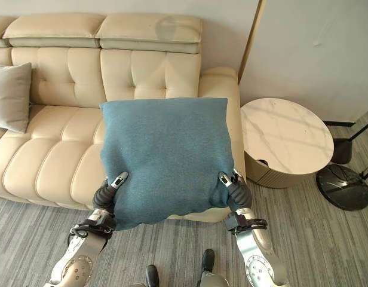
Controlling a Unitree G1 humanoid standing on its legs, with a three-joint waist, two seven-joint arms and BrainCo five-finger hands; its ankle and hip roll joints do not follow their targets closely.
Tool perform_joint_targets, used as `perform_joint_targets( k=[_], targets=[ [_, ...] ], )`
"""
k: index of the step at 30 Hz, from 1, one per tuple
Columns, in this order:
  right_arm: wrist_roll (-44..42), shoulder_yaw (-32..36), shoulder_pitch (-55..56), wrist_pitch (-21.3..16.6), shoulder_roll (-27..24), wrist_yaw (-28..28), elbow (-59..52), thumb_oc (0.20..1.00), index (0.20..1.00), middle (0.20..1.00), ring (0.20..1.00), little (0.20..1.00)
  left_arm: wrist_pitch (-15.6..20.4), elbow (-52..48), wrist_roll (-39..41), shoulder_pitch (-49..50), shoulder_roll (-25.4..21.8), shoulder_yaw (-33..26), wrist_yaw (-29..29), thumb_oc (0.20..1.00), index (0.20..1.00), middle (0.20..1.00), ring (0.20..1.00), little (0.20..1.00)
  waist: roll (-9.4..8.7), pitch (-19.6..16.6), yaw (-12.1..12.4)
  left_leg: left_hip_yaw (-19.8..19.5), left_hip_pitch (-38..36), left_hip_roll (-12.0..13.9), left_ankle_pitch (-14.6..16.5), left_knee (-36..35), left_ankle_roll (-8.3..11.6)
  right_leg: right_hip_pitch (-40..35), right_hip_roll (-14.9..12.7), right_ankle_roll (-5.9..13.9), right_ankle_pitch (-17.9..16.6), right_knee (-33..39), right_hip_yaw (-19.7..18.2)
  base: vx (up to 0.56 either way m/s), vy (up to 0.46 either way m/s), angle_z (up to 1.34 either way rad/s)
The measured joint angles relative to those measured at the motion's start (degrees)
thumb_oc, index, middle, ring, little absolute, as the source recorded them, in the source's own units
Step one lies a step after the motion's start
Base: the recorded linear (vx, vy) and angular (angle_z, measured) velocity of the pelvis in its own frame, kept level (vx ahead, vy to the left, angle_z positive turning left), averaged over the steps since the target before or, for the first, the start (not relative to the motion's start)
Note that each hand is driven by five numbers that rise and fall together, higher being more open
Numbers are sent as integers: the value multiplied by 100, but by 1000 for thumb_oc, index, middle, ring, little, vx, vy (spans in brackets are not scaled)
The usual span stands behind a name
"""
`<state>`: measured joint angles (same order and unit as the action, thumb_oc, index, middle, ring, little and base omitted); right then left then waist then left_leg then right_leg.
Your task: Pick up all the scattered cushions and arrange them neatly on the sofa.
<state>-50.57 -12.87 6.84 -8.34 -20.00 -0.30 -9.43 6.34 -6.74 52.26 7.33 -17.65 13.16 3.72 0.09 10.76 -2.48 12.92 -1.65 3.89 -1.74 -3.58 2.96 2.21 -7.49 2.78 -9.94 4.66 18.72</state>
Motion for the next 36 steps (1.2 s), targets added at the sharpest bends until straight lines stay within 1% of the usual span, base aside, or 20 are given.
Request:
perform_joint_targets(
  k=[4,7,8,9,10,11,12,14,16,18,19,20,21,24,25,27,29,32,34,36],
  targets=[
    [75,6,4,19,109,1,2,200,200,200,200,200,2,75,-128,-12,-20,-61,-48,200,200,200,200,200,-185,-94,76,-2,104,-62,18,42,2,-31,-96,55,42,-26,91,39,199,24],
    [113,48,61,22,198,1,3,200,200,200,200,200,-4,155,-167,-56,2,-45,-49,200,200,200,200,200,-214,-114,-4,-259,244,-139,122,272,-166,18,-285,170,308,-523,343,87,211,60],
    [114,60,80,28,273,4,14,200,200,200,200,200,1,182,-171,-74,-25,-56,-57,200,200,200,200,200,-250,-98,28,-274,289,-230,294,390,-314,61,-437,304,386,-810,360,111,135,95],
    [114,75,148,4,221,4,16,200,200,200,200,200,1,373,-177,-138,63,-1,-66,200,200,200,200,200,-63,-87,-195,-629,464,-195,324,629,-370,348,-592,446,538,-1707,104,155,116,100],
    [115,72,228,2,219,10,-5,200,200,200,200,200,7,362,-186,-104,87,8,-67,200,200,200,200,200,-37,-103,-254,-798,417,-209,273,564,-479,654,-561,474,897,-2226,-362,217,135,110],
    [115,49,297,10,243,35,-2,200,200,200,200,200,36,359,-198,-60,-23,1,-73,200,200,200,200,200,21,-106,-233,-984,454,-172,185,510,-597,941,-172,491,1407,-2518,-1151,198,56,73],
    [115,-5,304,31,268,42,-3,200,200,200,200,200,37,359,-204,-44,-176,-15,-73,200,200,200,200,200,-41,-123,-237,-1093,446,-176,72,377,-583,1024,135,449,1590,-2335,-1401,200,30,65],
    [114,5,285,74,300,67,-4,200,200,200,200,200,26,363,-218,-29,-291,-20,-75,200,200,200,200,200,-200,-134,-222,-1322,418,-352,-7,222,-615,1189,396,289,1532,-1964,-1415,239,20,63],
    [112,7,284,116,311,70,4,200,200,200,200,200,18,389,-219,-17,-207,-10,-77,200,200,200,200,200,-180,-58,-249,-1563,383,-401,15,210,-649,1358,677,149,1351,-1682,-1430,253,13,68],
    [112,34,287,123,312,76,5,200,200,200,200,200,9,416,-227,-11,-206,10,-77,200,200,200,200,200,-171,-2,-286,-1617,296,-430,52,203,-618,1479,728,193,1050,-1343,-1326,174,-16,52],
    [113,45,309,126,326,78,11,200,200,200,200,200,10,449,-231,25,-219,8,-76,200,200,200,200,200,-229,-1,-261,-1611,145,-498,135,188,-549,1450,578,246,797,-978,-936,289,-63,22],
    [114,13,332,125,329,88,14,200,200,200,200,200,9,449,-245,48,-236,6,-77,200,200,200,200,200,-308,2,-262,-1610,9,-582,199,144,-455,1380,443,301,757,-812,-796,289,-62,15],
    [111,5,367,127,329,108,37,200,200,200,200,200,2,452,-298,94,-187,1,-77,200,200,200,200,200,-336,4,-260,-1627,-137,-589,326,90,-389,1285,366,153,414,-867,-612,452,-99,14],
    [97,110,477,124,233,139,108,200,200,200,200,200,-3,405,-398,141,24,18,-100,200,200,200,200,200,-155,-40,-333,-1516,-343,-188,743,366,-161,1065,695,-162,616,-1082,-473,310,-68,5],
    [96,145,478,123,221,146,105,200,200,200,200,200,-3,393,-398,118,25,30,-116,200,200,200,200,200,-159,-40,-354,-1486,-315,-138,802,533,-61,1004,737,-133,584,-1079,-380,265,-60,10],
    [95,253,478,103,133,190,93,200,200,200,200,200,-25,346,-397,95,40,58,-139,200,200,200,200,200,-160,-47,-531,-1198,-257,-79,806,869,-29,887,806,-351,770,-1094,-284,279,-59,24],
    [93,254,481,105,37,197,84,200,200,200,200,200,-50,292,-396,106,40,69,-153,200,200,200,200,200,-216,-50,-556,-1062,23,-45,976,1835,239,652,854,-499,797,-999,-338,161,-57,0],
    [94,221,480,109,-32,235,30,200,200,200,200,200,-48,282,-393,138,91,32,-172,200,200,200,200,200,-214,-53,-497,-1024,484,7,1025,3104,375,418,918,-593,854,-883,-489,183,-35,-27],
    [94,227,473,108,-19,238,7,200,200,200,200,200,-48,279,-393,116,121,14,-172,200,200,200,200,200,-256,-52,-499,-874,740,34,1056,3072,312,374,928,-631,878,-827,-656,151,43,-27],
    [95,223,457,113,-39,240,-4,200,200,200,200,200,-51,277,-393,134,122,9,-173,200,200,200,200,200,-299,-47,-424,-781,786,56,1062,2604,270,346,935,-658,840,-800,-846,132,76,-46]
  ],
)
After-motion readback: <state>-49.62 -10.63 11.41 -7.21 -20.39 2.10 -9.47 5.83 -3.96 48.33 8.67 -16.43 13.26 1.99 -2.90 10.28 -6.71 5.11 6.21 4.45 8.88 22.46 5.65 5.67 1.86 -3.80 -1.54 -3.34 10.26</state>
